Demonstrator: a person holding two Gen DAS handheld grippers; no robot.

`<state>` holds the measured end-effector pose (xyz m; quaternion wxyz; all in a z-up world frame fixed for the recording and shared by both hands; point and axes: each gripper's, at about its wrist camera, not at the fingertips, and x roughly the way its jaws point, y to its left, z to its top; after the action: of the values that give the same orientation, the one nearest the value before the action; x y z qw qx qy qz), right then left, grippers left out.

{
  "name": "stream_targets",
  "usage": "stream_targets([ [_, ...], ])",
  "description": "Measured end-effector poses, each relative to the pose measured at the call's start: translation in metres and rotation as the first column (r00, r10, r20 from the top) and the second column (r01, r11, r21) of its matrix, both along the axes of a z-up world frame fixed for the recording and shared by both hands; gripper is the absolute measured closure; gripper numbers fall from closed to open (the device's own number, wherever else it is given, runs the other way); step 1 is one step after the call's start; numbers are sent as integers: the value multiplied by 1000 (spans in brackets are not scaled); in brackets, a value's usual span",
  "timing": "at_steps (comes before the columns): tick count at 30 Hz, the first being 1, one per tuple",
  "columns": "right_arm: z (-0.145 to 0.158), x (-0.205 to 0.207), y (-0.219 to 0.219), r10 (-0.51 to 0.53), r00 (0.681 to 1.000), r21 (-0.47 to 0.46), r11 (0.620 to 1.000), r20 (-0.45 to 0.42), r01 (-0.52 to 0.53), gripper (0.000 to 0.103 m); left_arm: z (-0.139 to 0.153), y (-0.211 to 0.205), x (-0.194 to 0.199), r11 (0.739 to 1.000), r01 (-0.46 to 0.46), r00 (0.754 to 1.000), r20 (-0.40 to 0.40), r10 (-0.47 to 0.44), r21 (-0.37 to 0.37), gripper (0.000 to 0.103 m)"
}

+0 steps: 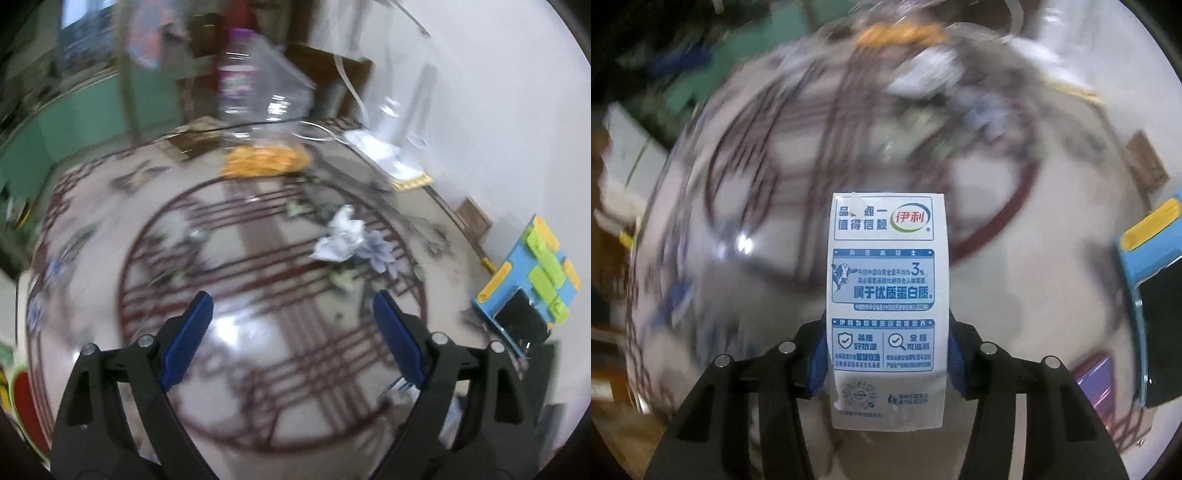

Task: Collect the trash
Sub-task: 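Grasp the white milk carton with the right tool while the left tool grasps the crumpled foil, then lift both items and carry them over the red bin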

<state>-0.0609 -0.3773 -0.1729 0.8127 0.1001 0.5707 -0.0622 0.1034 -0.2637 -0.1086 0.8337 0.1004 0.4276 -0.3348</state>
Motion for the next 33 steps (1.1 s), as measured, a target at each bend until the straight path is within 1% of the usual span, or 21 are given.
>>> stream_targets([
  [2, 10, 9, -26, -69, 996, 16, 998, 53, 68, 53, -13, -29, 11, 999, 29, 1000, 7, -29, 37, 14],
  [3, 14, 12, -39, -104, 991, 27, 994, 79, 102, 53, -23, -48, 18, 998, 50, 999, -13, -49, 47, 14],
  [6, 17, 25, -62, -164, 980, 46, 986, 113, 160, 53, -41, -82, 32, 994, 94, 995, -28, -93, 63, 14],
  [9, 12, 29, -80, -218, 969, 73, 975, 118, 211, 53, -61, -113, 47, 986, 134, 991, -34, -131, 97, 14],
  [11, 3, 35, -82, -237, 966, 80, 970, 104, 230, 53, -77, -128, 61, 984, 135, 989, -71, -128, 115, 14],
  [13, -3, 38, -89, -249, 965, 85, 967, 83, 242, 53, -91, -136, 73, 987, 125, 987, -117, -113, 104, 14],
  [14, -6, 40, -90, -253, 964, 86, 965, 75, 247, 53, -98, -140, 80, 988, 121, 984, -143, -107, 95, 21],
  [15, -10, 41, -92, -257, 964, 87, 964, 68, 251, 53, -103, -142, 84, 988, 122, 981, -165, -105, 92, 38],
  [16, -11, 43, -93, -260, 964, 87, 963, 63, 254, 53, -107, -143, 87, 988, 123, 977, -185, -105, 90, 48],
  [17, -13, 45, -92, -262, 963, 86, 963, 60, 256, 53, -110, -141, 90, 990, 122, 972, -211, -106, 68, 54],
  [18, -14, 47, -93, -263, 963, 85, 963, 60, 257, 53, -108, -138, 91, 992, 114, 973, -206, -101, 53, 58],
  [19, -13, 50, -92, -260, 963, 84, 963, 65, 255, 53, -105, -133, 91, 993, 111, 976, -194, -101, 40, 60],
  [21, -11, 57, -91, -251, 965, 79, 966, 78, 245, 53, -98, -125, 90, 993, 107, 980, -171, -98, 46, 61],
  [23, -3, 62, -85, -232, 967, 78, 971, 103, 225, 53, -85, -109, 89, 996, 83, 986, -147, -76, 38, 61],
  [27, 22, 71, -64, -177, 968, 76, 983, 176, 166, 53, -47, -58, 79, 1000, 3, 996, -91, -2, 3, 61],
  [29, 34, 74, -52, -146, 967, 80, 988, 210, 132, 53, -28, -27, 67, 999, -36, 999, -39, 37, 14, 61],
  [33, 58, 74, -23, -79, 960, 77, 995, 269, 61, 53, 0, 28, 45, 992, -124, 992, 4, 124, 27, 61],
])
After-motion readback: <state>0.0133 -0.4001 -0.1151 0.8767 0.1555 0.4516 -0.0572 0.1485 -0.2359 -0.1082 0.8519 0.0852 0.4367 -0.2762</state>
